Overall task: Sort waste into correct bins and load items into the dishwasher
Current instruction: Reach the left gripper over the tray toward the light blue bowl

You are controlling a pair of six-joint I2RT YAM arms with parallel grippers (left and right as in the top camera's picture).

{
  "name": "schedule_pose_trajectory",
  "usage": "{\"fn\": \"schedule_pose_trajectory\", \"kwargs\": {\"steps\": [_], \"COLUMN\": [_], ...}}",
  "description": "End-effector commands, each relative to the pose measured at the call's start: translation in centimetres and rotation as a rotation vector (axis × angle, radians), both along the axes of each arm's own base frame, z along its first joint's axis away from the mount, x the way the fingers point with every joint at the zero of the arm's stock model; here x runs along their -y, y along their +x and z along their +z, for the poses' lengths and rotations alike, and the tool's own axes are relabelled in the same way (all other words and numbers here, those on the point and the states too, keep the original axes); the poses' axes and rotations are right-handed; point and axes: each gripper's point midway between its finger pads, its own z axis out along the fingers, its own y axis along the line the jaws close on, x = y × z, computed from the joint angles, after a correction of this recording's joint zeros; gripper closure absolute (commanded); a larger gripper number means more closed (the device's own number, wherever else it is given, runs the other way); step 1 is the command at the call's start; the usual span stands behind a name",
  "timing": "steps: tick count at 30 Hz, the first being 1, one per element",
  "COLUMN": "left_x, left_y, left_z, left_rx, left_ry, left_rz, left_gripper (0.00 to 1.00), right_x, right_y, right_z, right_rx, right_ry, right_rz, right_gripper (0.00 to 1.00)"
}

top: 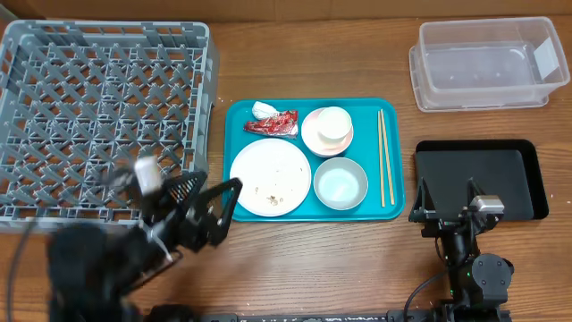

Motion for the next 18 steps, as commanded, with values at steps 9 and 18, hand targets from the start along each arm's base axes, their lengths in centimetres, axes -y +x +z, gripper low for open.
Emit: {"fn": "schedule_pose_trajectory", "kwargs": {"steps": [9,18], "left_x": [7.3,7.4], "left_y": [6.4,8.1], "left_z": [-2.0,-13.2], "left_rx": [-0.472,-0.695], "left_ry": [0.042,0.663], "left_rz": [-0.454,-0.045], "left_gripper": [0.0,0.0], "right_x": [0.1,0.1], "right_y": [0.0,0.0], "right_z": [-0.1,-0.1], "right_rx": [0.007,0.007], "right_ry": [-0.007,-0.007], "right_rz": [-0.006,-0.006], "right_gripper": [0.0,0.0]}}
